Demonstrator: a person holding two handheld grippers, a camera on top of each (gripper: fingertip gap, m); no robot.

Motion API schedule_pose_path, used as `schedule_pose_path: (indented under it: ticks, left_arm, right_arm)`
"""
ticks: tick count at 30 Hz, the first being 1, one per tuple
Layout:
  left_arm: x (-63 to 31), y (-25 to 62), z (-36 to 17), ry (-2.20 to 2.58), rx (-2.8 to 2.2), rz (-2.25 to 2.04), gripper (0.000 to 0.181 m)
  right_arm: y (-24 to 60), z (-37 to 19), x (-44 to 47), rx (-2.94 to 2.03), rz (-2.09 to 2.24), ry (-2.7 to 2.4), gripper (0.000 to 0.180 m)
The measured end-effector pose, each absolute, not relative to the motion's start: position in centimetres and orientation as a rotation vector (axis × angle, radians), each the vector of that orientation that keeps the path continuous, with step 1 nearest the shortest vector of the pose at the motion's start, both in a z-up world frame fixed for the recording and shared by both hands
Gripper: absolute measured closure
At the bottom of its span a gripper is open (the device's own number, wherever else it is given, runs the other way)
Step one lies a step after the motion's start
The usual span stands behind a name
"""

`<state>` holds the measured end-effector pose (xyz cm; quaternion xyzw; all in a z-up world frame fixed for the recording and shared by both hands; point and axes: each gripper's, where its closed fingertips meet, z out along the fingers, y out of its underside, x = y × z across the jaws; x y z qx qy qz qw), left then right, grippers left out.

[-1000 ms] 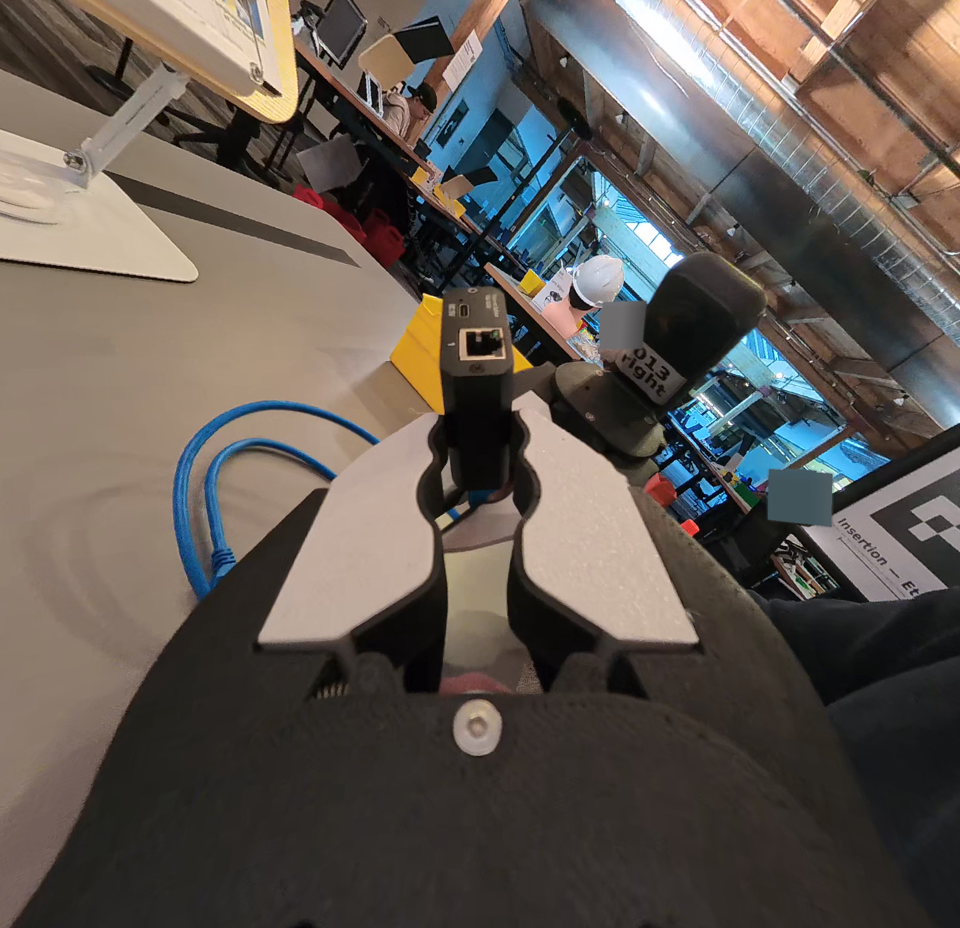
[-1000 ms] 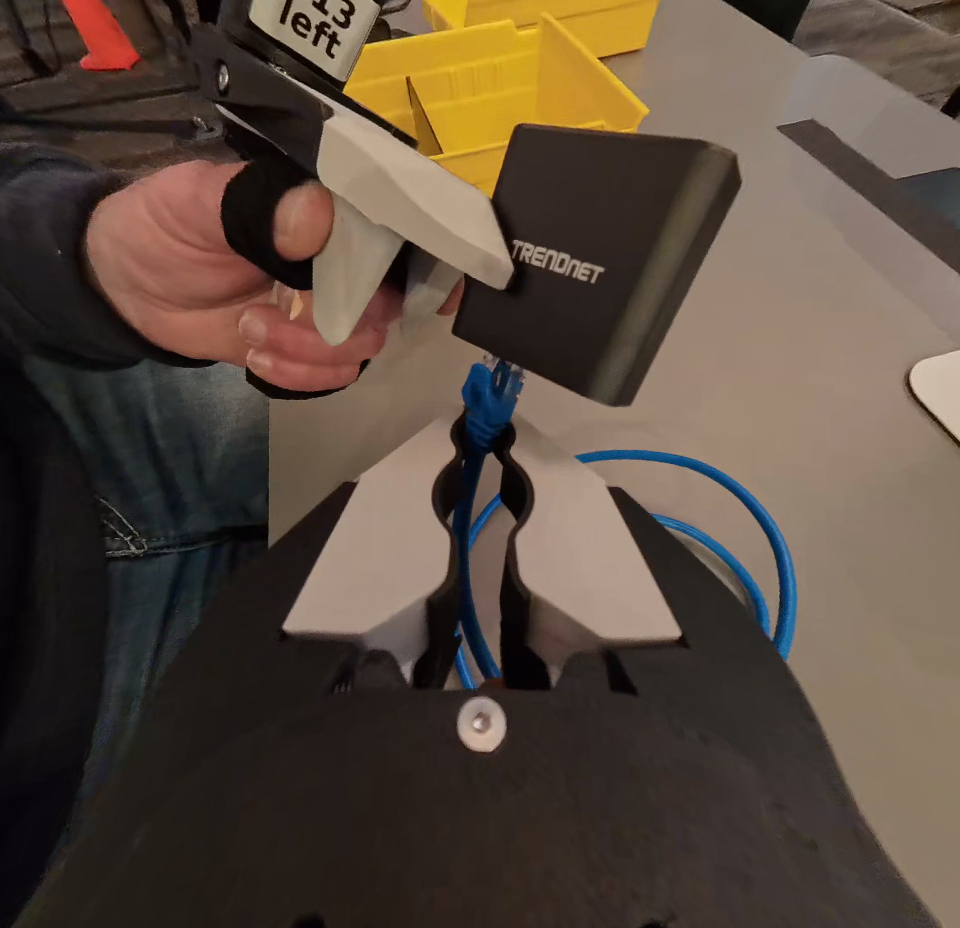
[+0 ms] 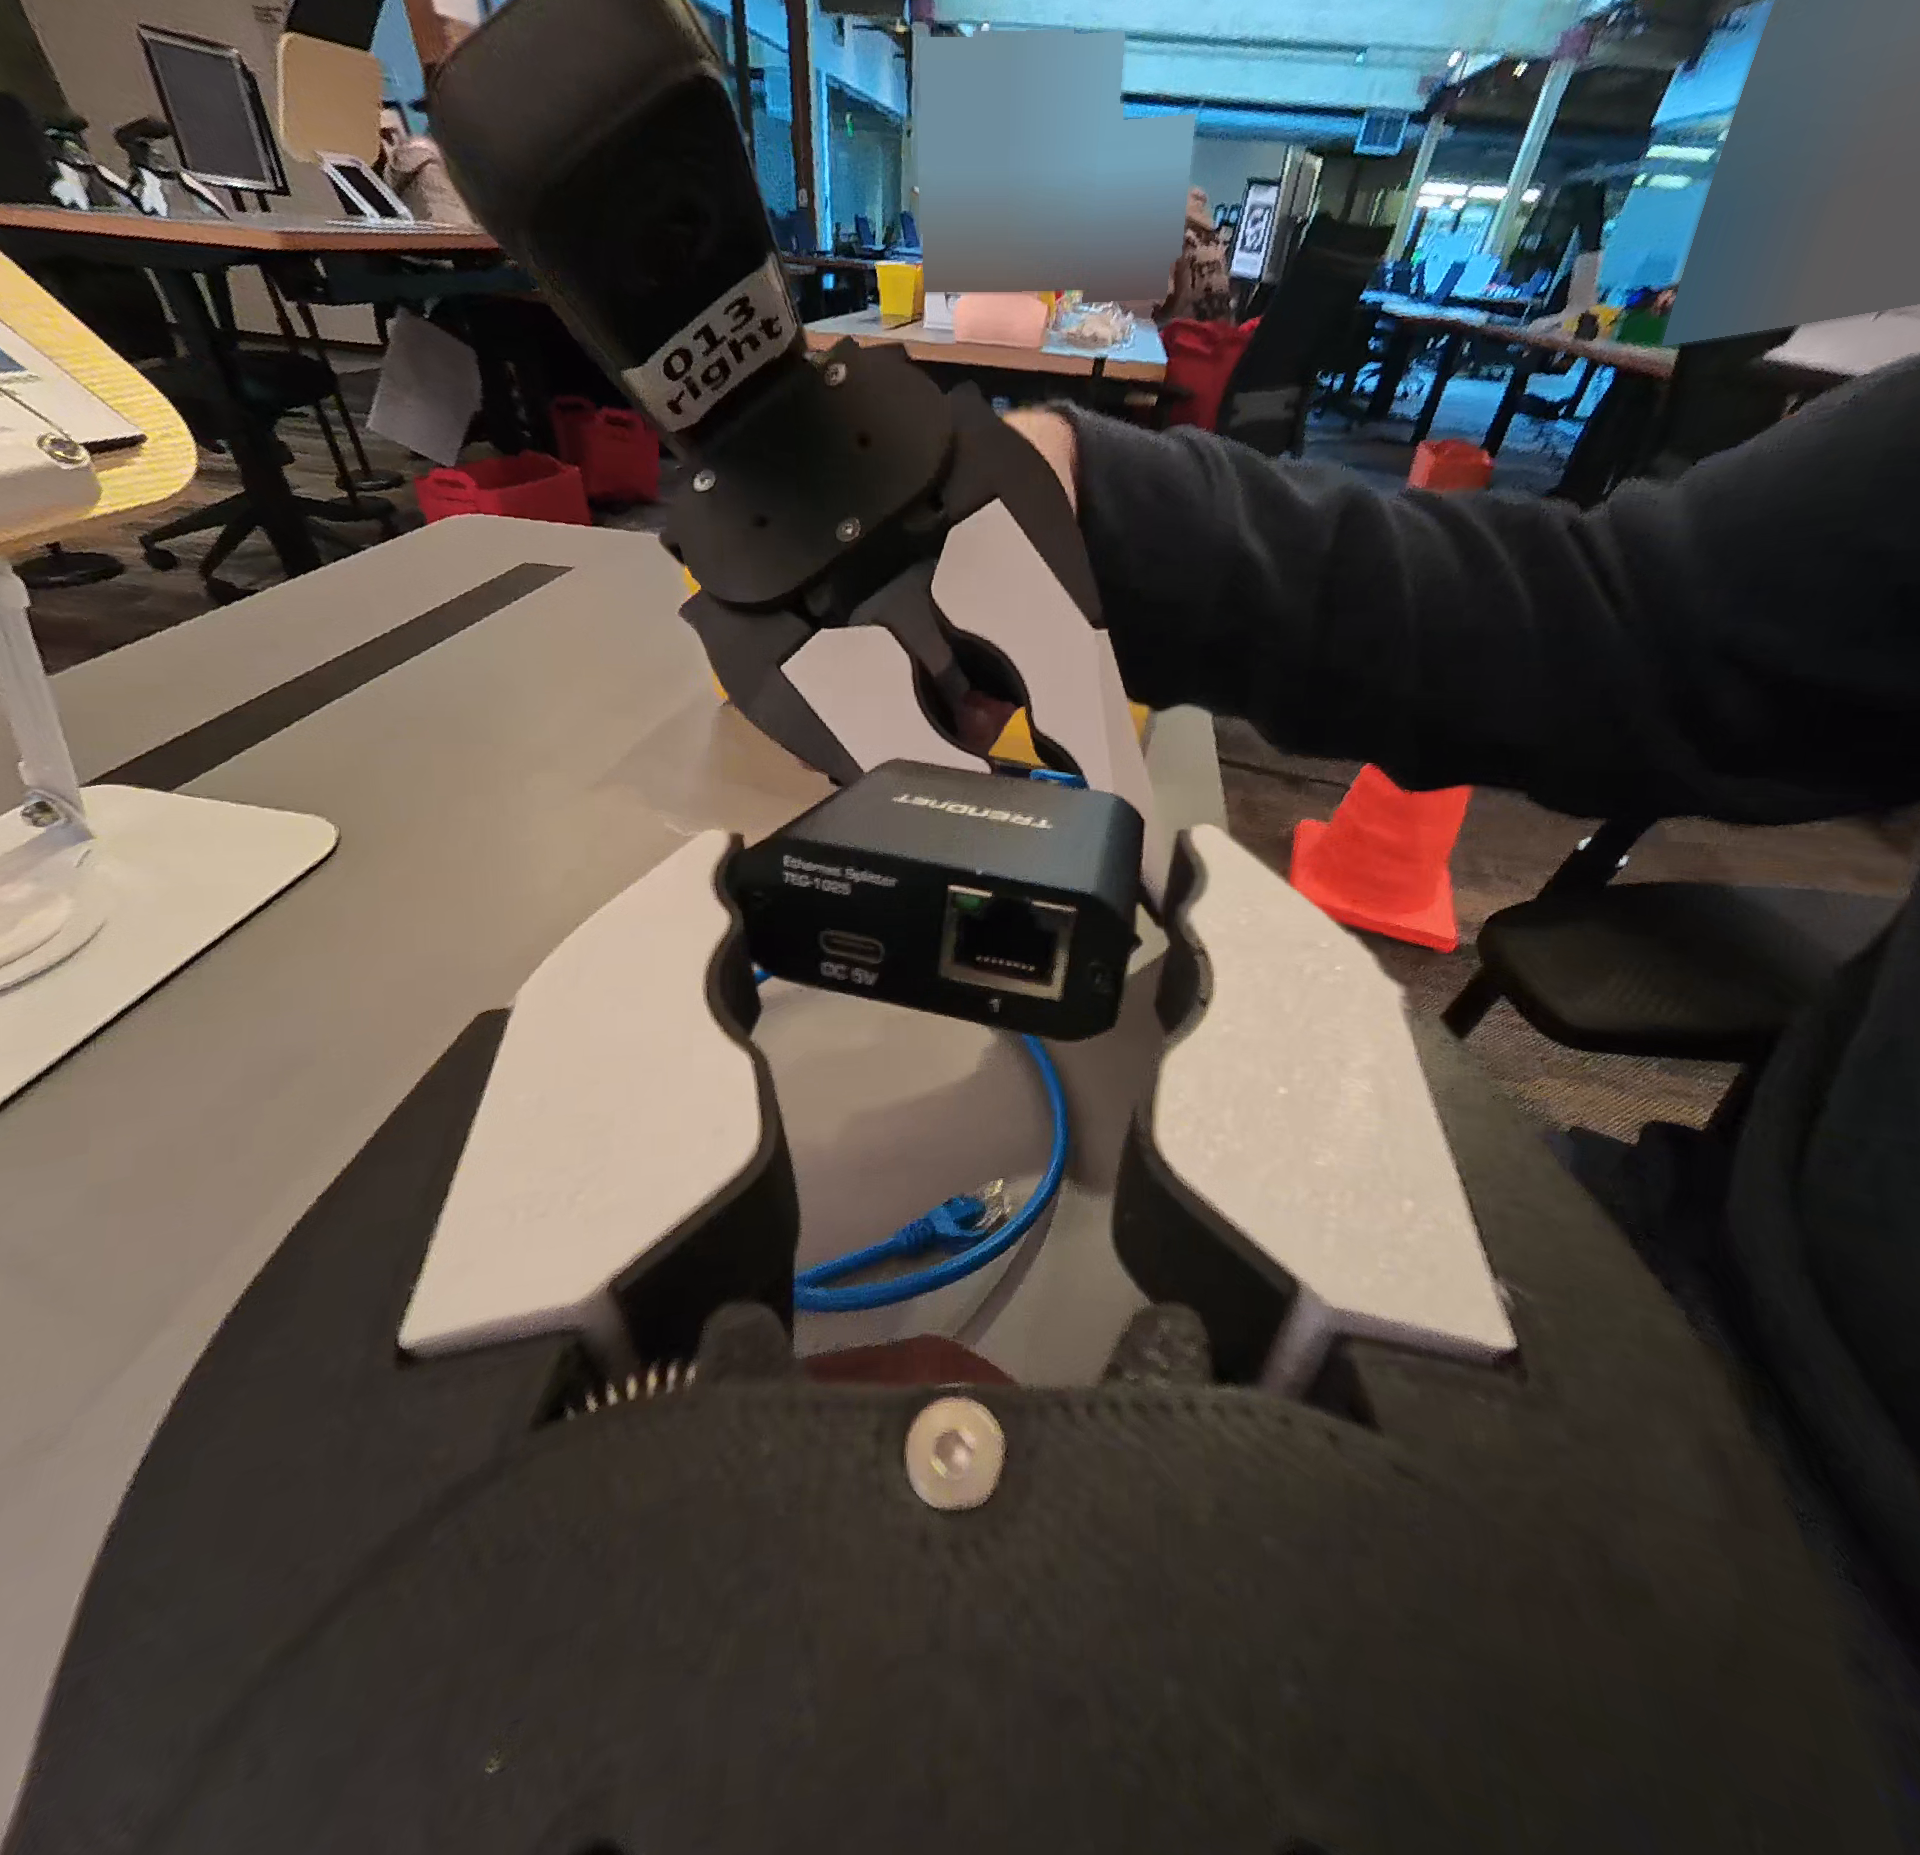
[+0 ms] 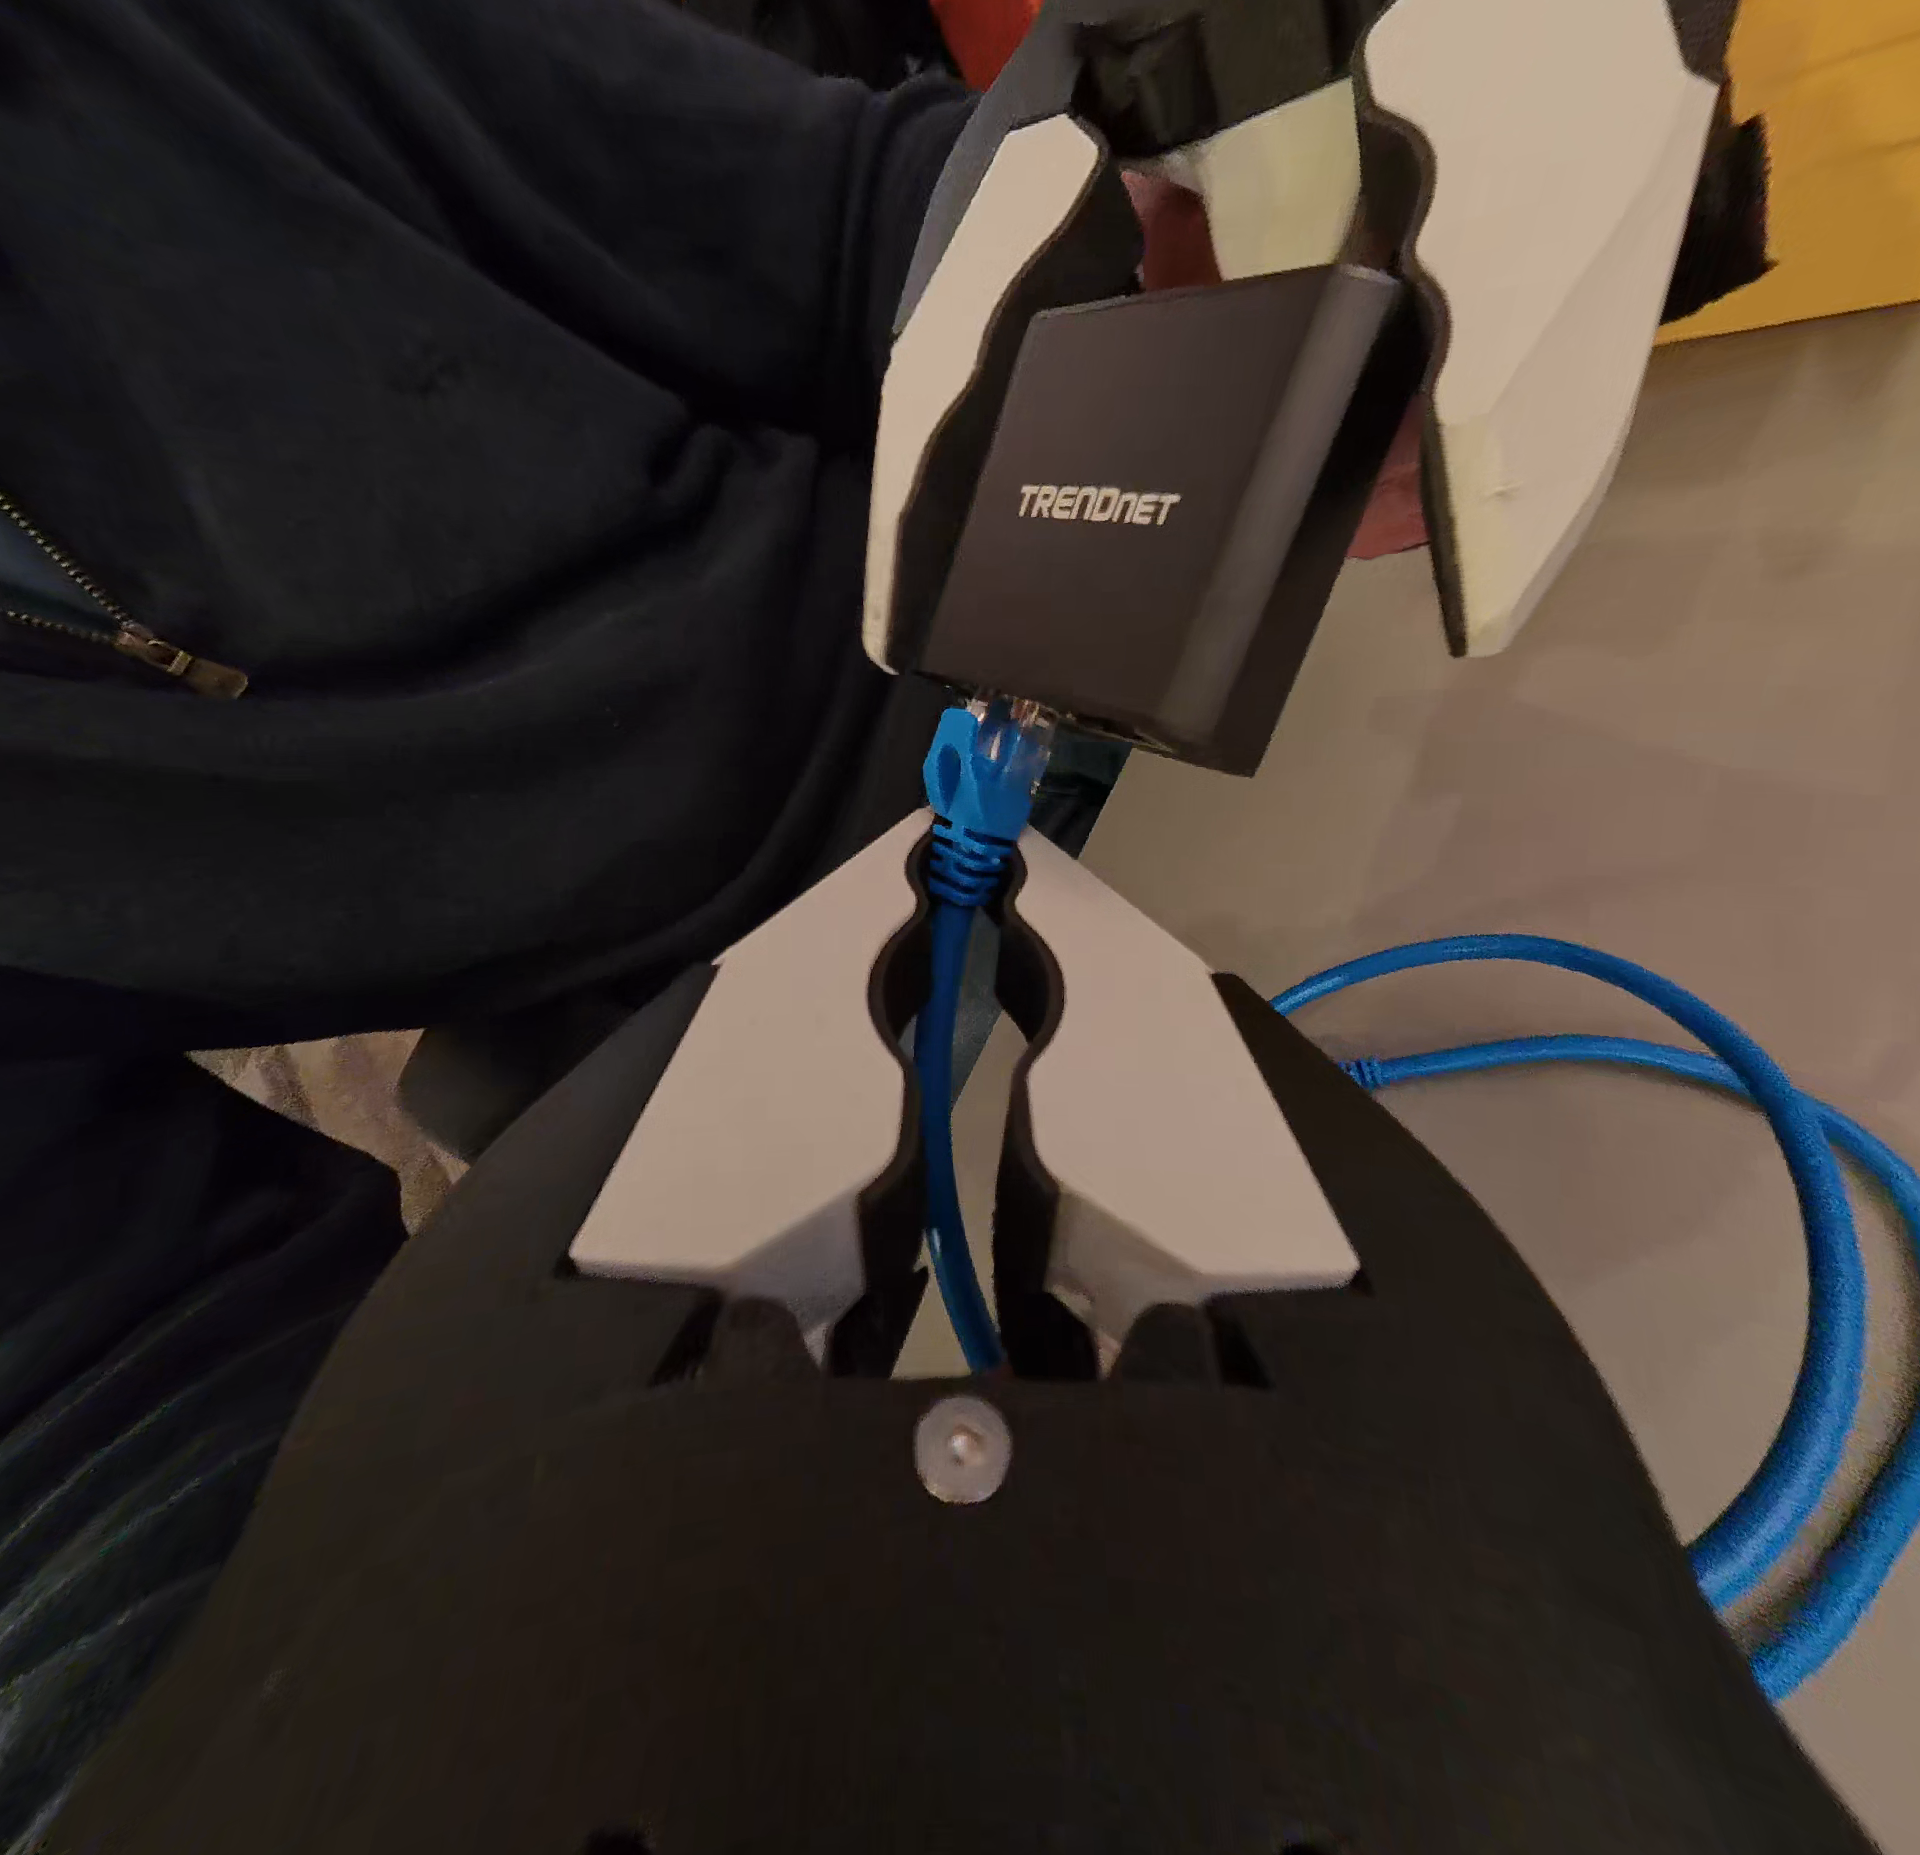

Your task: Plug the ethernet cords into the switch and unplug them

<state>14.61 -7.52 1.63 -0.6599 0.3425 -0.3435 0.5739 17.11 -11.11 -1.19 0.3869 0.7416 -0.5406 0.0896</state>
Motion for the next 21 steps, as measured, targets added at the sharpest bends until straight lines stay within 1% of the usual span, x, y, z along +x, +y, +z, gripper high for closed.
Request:
schedule_pose_path:
  ticks: [1, 5, 10, 13, 15, 17, 21]
  left_arm:
    - [14.5, -7.5, 1.4, 0.816, -1.556, -0.782, 0.112]
    - [14.2, -7.5, 0.2, 0.868, -1.605, -0.693, 0.112]
    - [13.1, -7.0, -1.9, 1.030, -1.752, -0.375, 0.090]
    - [12.8, -6.9, -2.6, 1.115, -1.814, -0.260, 0.089]
    - [12.8, -6.9, -3.2, 1.171, -1.860, -0.216, 0.092]
    - [12.8, -7.0, -3.7, 1.211, -1.907, -0.205, 0.096]
    - [12.8, -7.5, -4.4, 1.294, -1.993, -0.217, 0.095]
  right_arm:
    - [-11.1, -1.4, 17.2, 1.151, -1.583, 2.206, 0.176]
    - [-10.7, -1.8, 17.3, 1.179, -1.535, 2.216, 0.176]
    - [-9.6, -2.9, 17.8, 1.264, -1.372, 2.247, 0.176]
    - [-9.2, -3.4, 18.1, 1.288, -1.261, 2.268, 0.176]
    - [-9.3, -3.6, 18.0, 1.293, -1.215, 2.270, 0.176]
    - [-9.3, -3.9, 18.0, 1.297, -1.159, 2.284, 0.176]
    - [-9.5, -4.4, 17.8, 1.295, -1.102, 2.294, 0.176]
